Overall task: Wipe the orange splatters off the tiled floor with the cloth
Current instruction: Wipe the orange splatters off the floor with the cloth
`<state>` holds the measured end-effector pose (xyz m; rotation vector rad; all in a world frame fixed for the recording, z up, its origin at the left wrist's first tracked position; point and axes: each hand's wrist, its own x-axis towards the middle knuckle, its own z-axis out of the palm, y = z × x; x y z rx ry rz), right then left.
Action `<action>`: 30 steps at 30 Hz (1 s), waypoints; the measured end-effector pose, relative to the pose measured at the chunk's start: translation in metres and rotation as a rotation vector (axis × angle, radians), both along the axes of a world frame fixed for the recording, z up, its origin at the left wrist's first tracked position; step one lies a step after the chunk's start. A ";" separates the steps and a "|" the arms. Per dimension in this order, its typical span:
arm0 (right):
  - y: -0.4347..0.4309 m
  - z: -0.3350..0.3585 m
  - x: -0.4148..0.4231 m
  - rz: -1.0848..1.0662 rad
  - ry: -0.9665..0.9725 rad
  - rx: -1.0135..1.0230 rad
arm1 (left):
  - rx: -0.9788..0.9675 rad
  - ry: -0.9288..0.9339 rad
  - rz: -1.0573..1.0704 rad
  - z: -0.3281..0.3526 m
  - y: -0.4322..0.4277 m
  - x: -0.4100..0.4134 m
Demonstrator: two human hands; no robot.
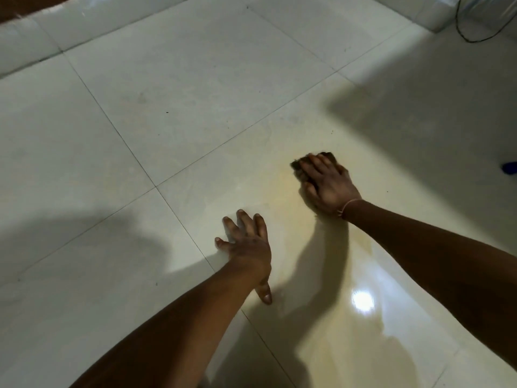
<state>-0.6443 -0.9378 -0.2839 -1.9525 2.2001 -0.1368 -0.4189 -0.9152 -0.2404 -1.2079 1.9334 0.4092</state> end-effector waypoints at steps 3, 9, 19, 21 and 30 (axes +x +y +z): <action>0.015 0.004 -0.011 -0.350 -0.055 -0.024 | -0.004 0.003 -0.009 0.004 0.000 0.000; 0.114 -0.001 -0.016 -0.263 -0.017 0.006 | -0.070 0.044 -0.083 0.014 0.005 0.010; 0.236 0.001 -0.022 -0.520 -0.029 0.053 | 0.027 0.135 -0.595 0.025 0.038 -0.030; 0.210 0.001 -0.021 -0.628 -0.039 0.059 | 0.033 0.119 -0.620 0.029 0.034 -0.037; 0.187 0.007 -0.053 -0.533 -0.047 0.064 | -0.073 0.308 -0.626 0.035 -0.058 -0.095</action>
